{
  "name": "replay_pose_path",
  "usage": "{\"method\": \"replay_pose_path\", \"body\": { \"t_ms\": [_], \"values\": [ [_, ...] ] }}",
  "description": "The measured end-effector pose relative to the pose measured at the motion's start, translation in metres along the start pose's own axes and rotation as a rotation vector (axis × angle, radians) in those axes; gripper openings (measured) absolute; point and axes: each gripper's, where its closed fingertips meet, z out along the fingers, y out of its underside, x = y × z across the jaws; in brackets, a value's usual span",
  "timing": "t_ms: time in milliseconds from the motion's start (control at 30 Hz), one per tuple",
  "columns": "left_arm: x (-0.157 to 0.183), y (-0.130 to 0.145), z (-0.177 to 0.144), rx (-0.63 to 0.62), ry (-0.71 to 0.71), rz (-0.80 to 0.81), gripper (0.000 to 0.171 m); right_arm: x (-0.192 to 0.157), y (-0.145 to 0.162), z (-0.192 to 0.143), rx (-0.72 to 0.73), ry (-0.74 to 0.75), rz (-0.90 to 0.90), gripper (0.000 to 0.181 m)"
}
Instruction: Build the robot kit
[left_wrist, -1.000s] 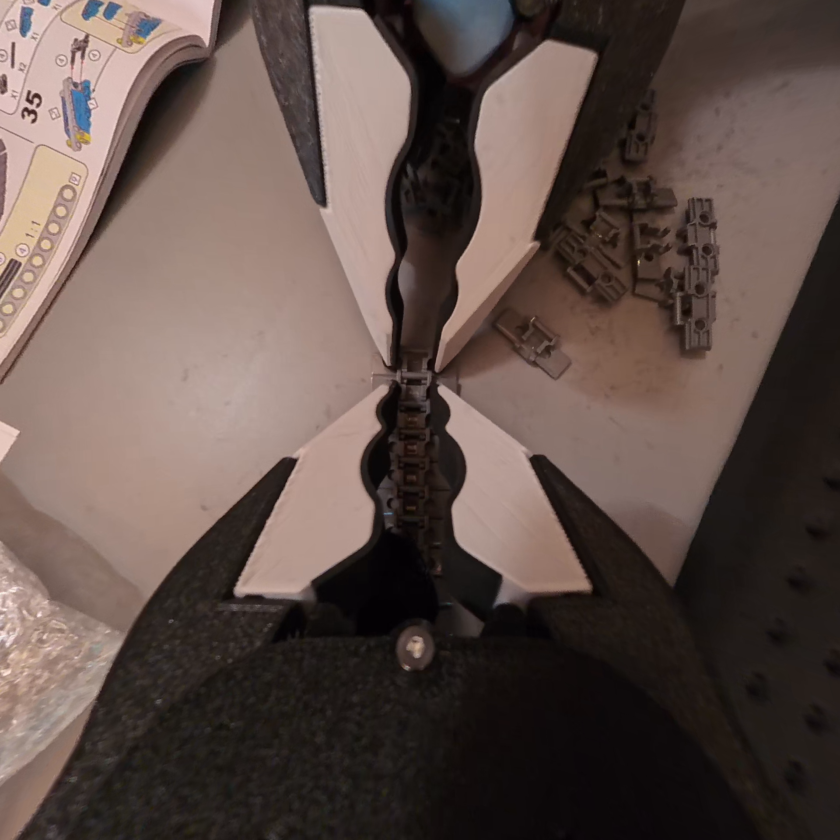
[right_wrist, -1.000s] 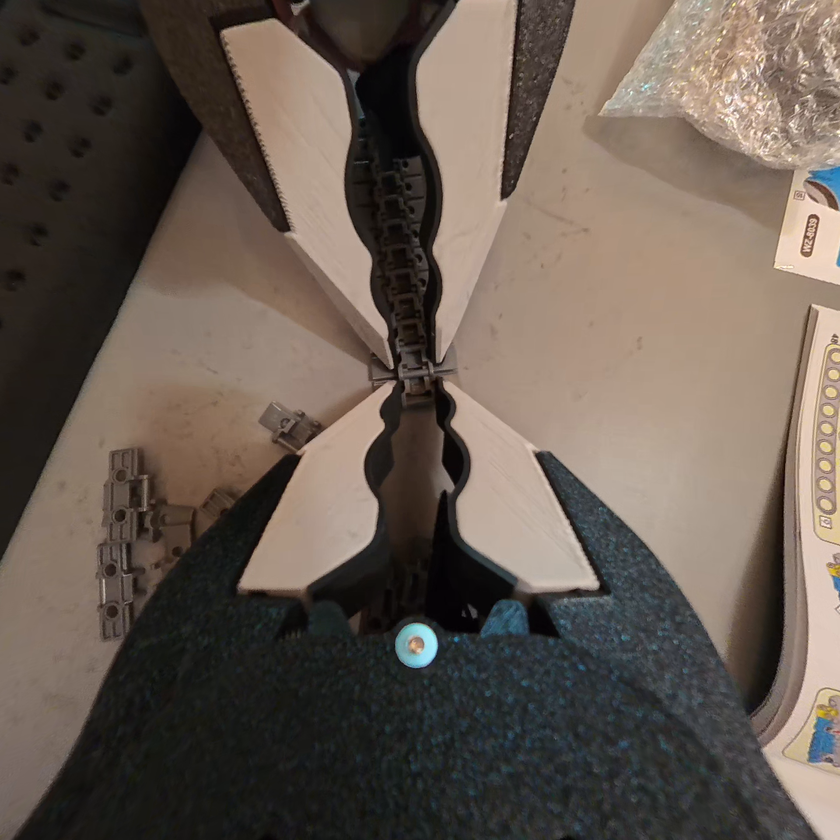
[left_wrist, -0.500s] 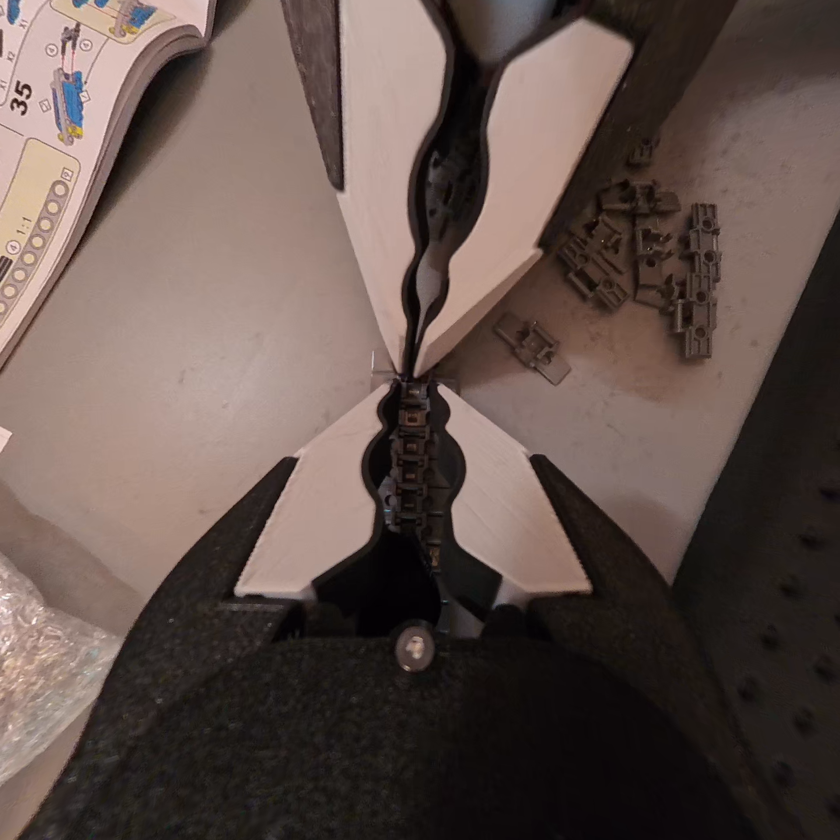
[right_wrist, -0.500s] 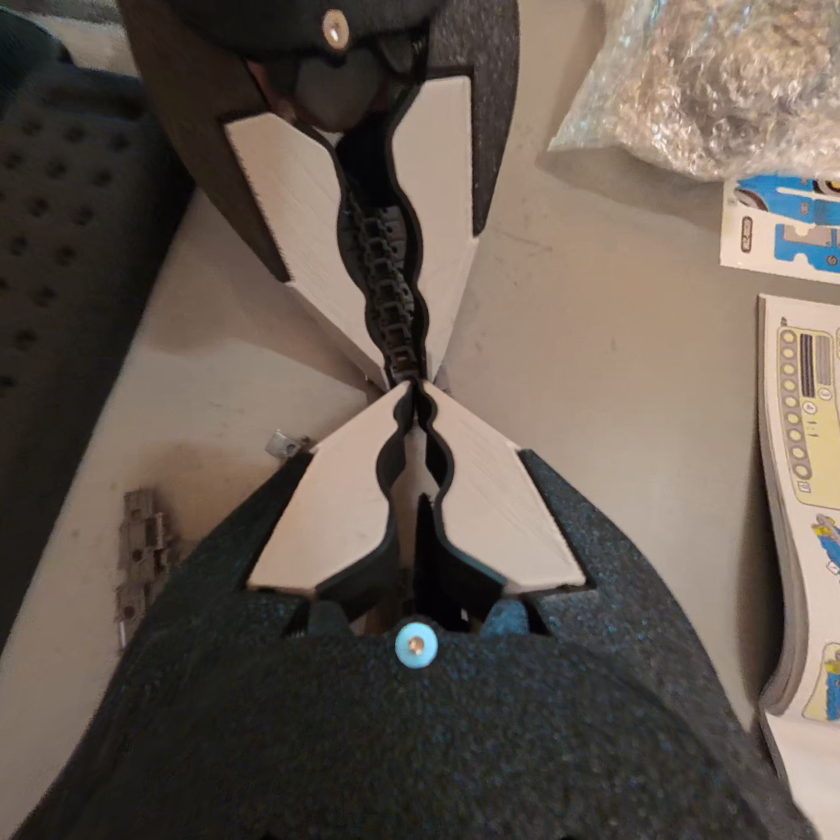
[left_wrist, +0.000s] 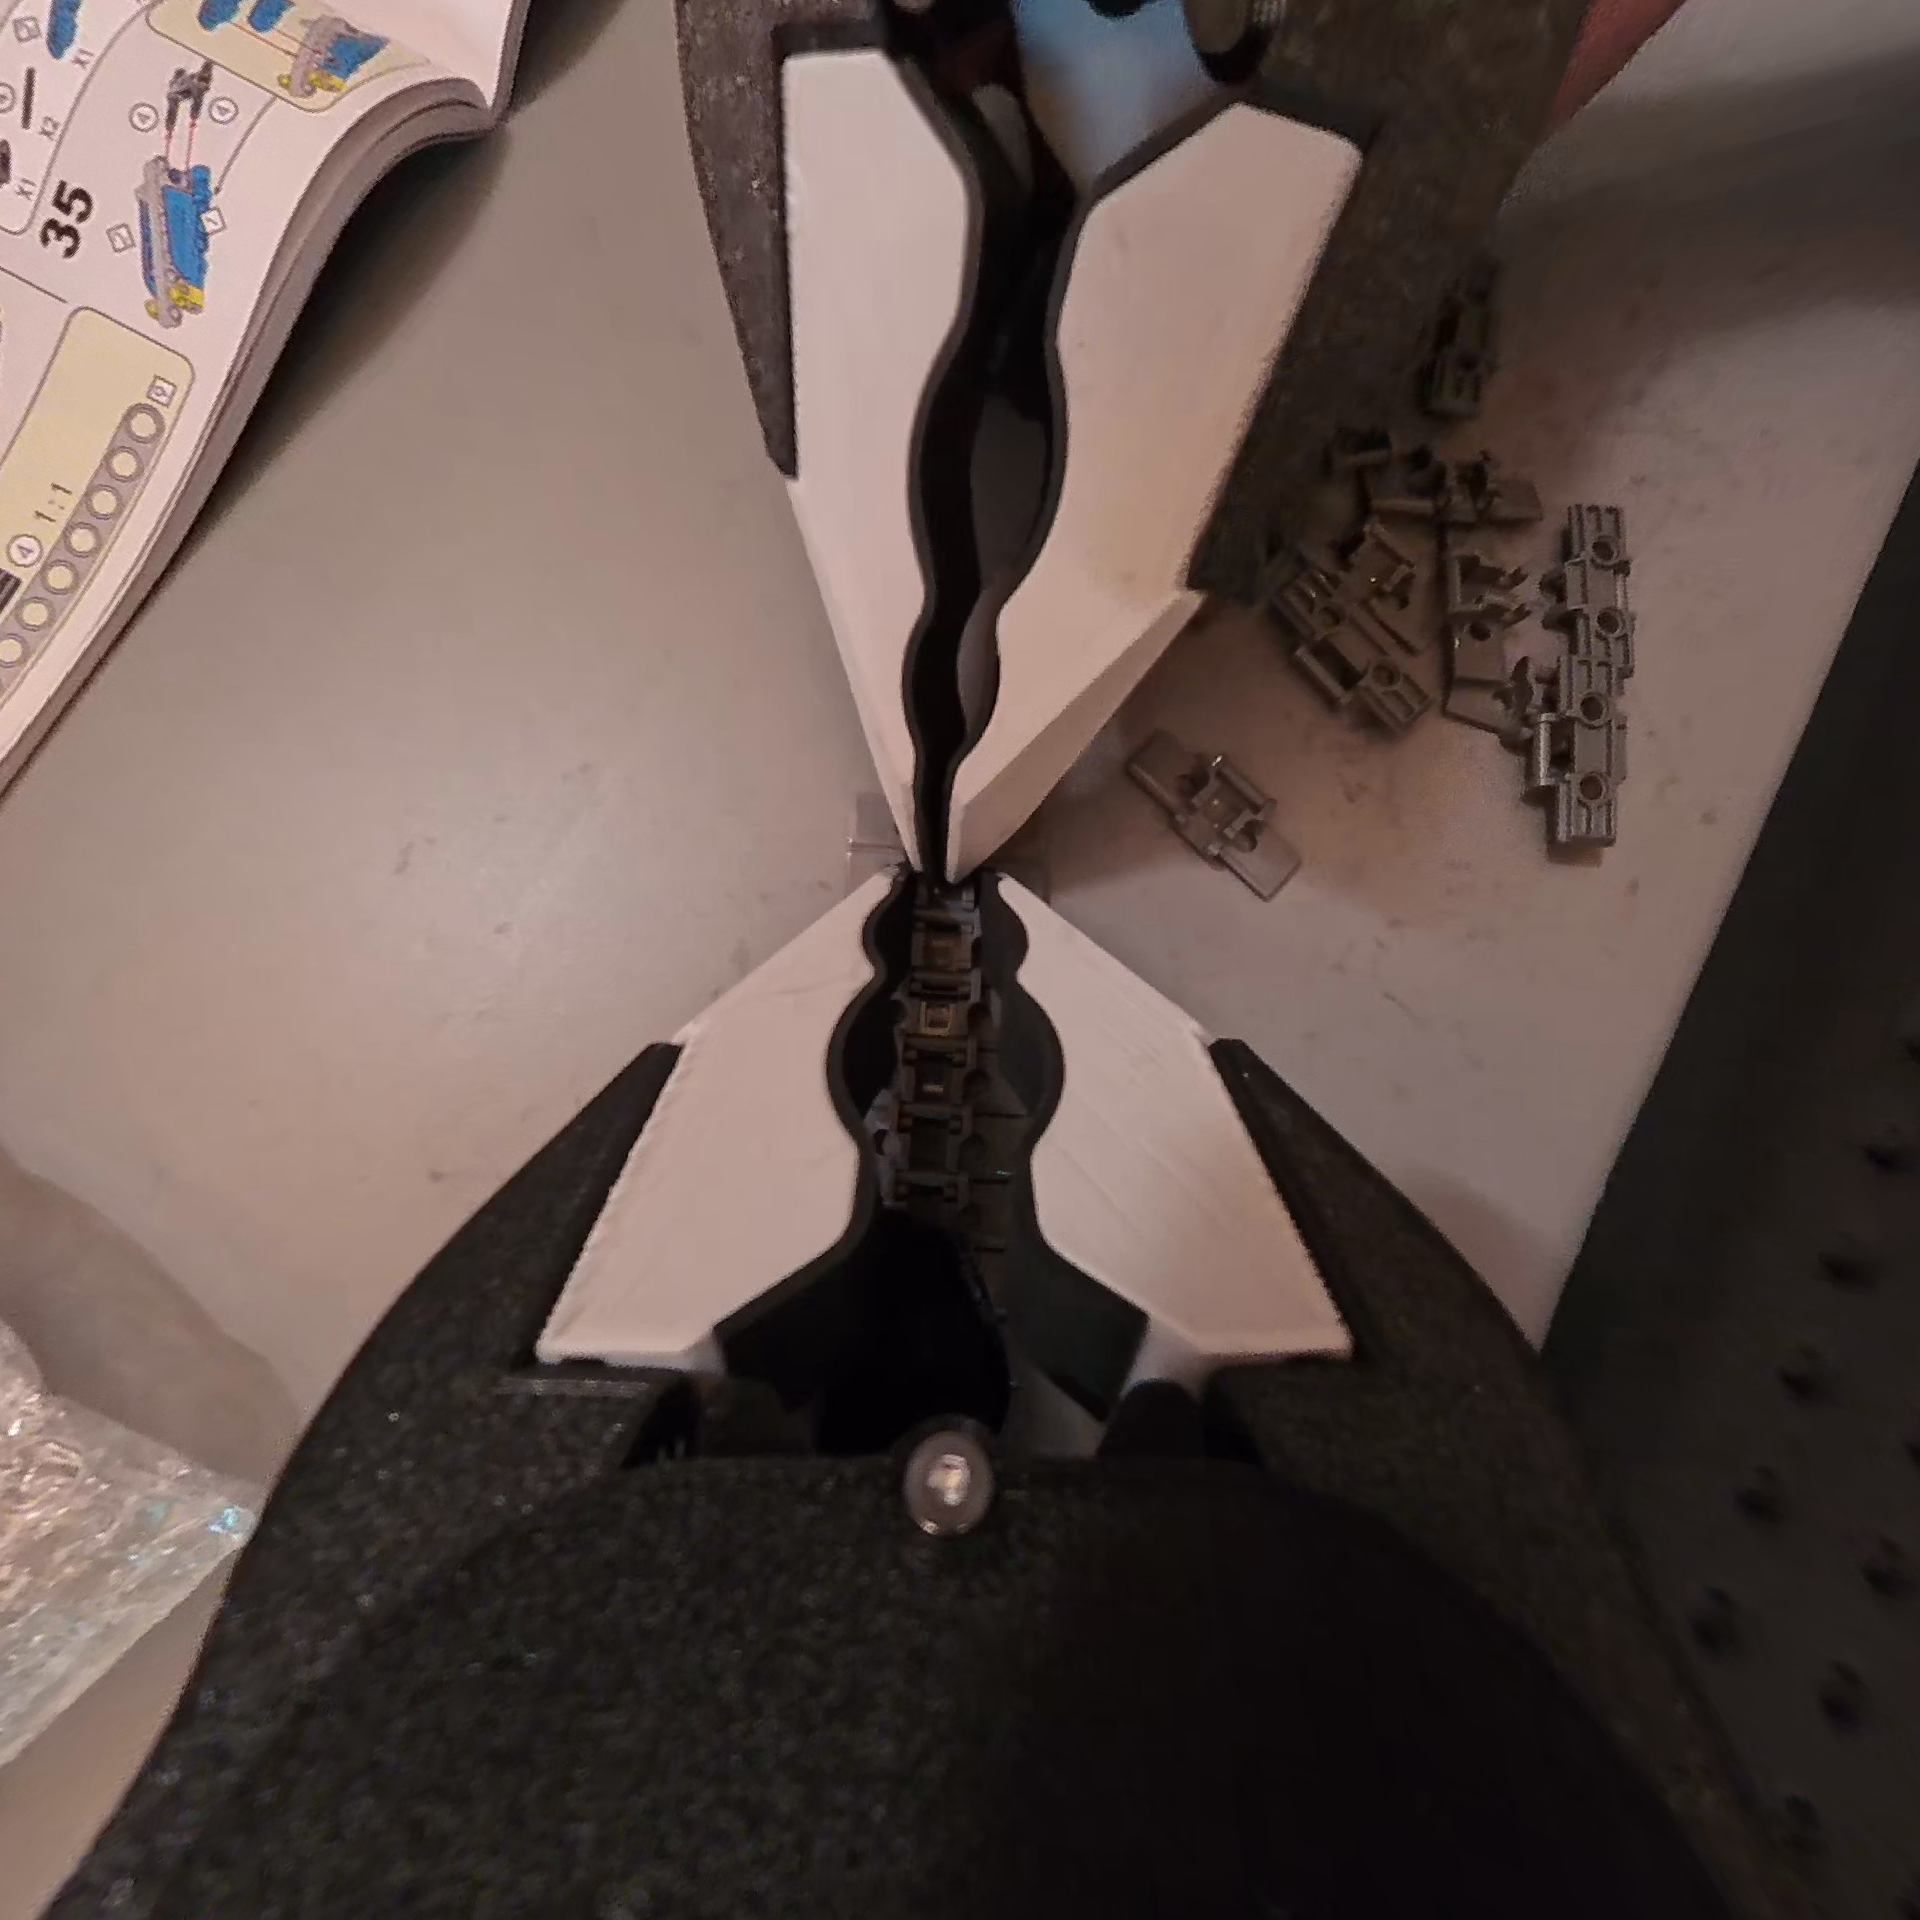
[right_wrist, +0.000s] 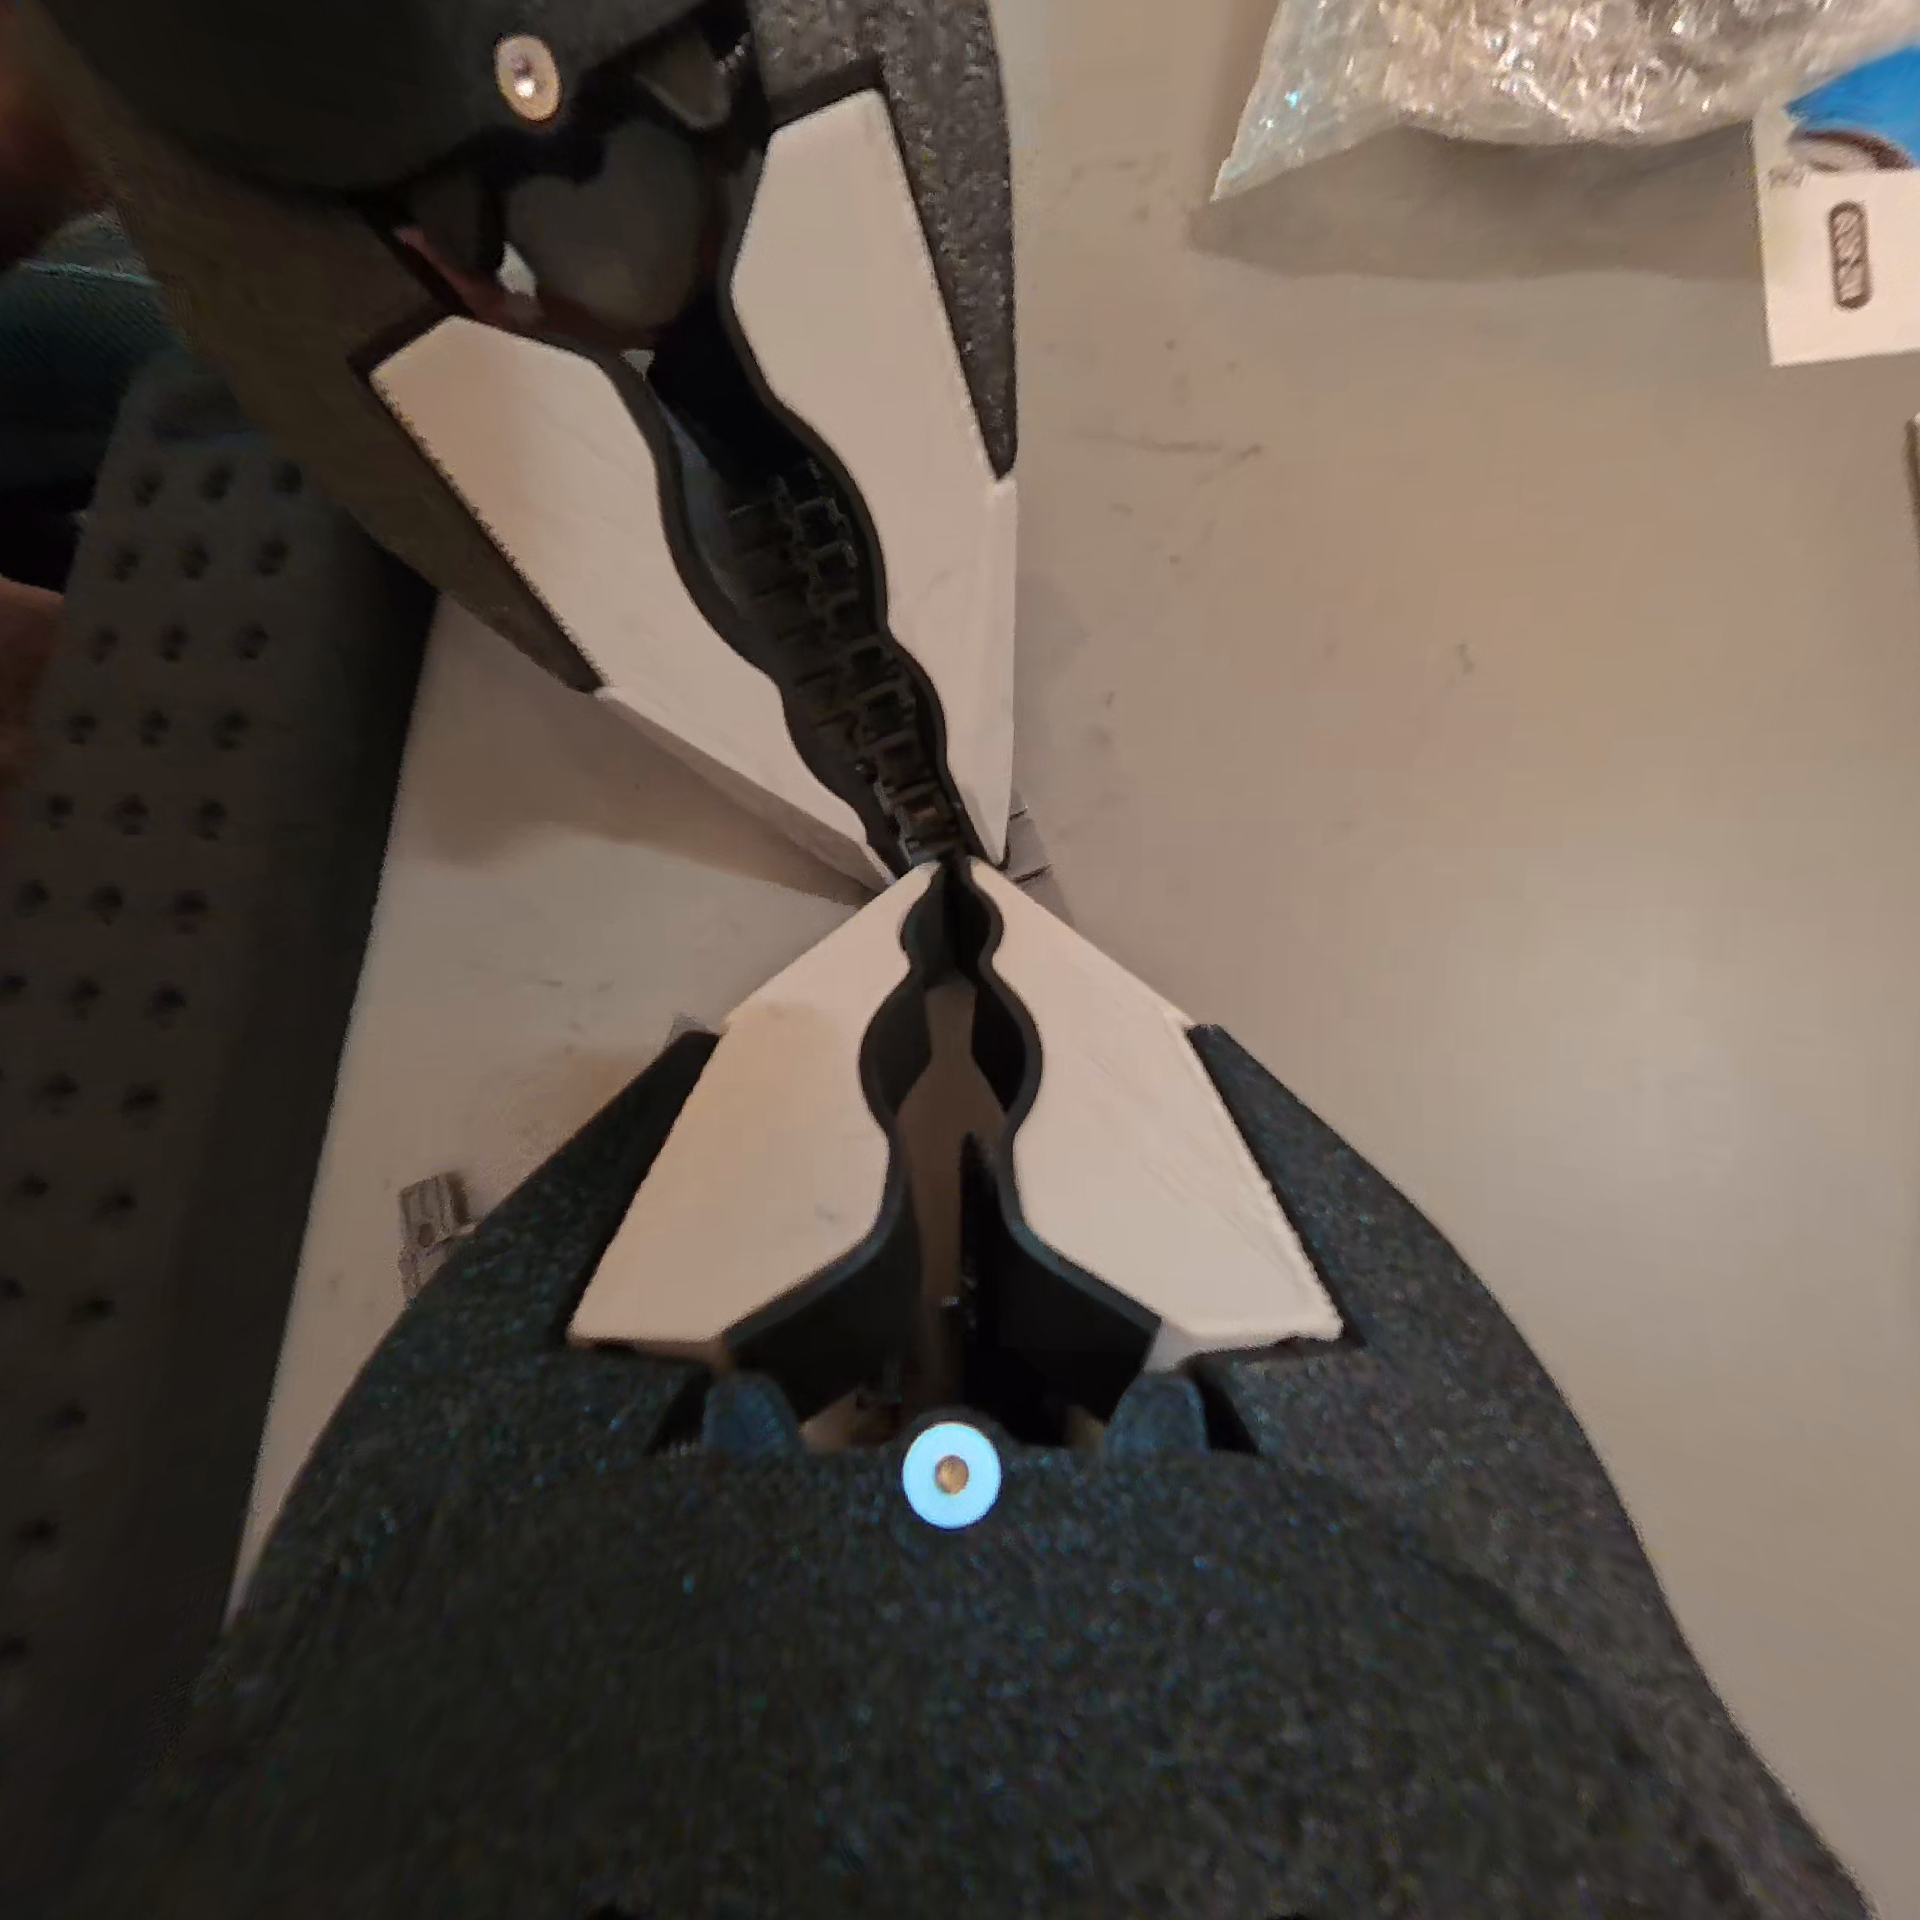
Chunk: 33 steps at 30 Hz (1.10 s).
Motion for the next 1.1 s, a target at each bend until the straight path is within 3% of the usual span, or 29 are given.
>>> {"method": "replay_pose_path", "body": {
  "t_ms": [167, 333, 533, 1100],
  "values": [
    [0.000, 0.000, 0.000, 0.008, -0.001, -0.003, 0.012, 0.000, -0.001, -0.001, -0.004, -0.006, -0.009, 0.000],
    [-0.001, -0.001, 0.000, 0.009, -0.008, -0.004, 0.012, 0.009, -0.005, -0.019, -0.032, 0.153, -0.121, 0.000],
    [-0.001, -0.001, 0.000, 0.015, -0.009, 0.001, 0.012, 0.002, 0.003, -0.005, -0.122, 0.124, -0.135, 0.000],
    [0.000, -0.002, 0.001, 0.113, 0.006, -0.046, 0.011, 0.003, 0.005, -0.003, -0.270, 0.097, -0.006, 0.000]
  ]
}}
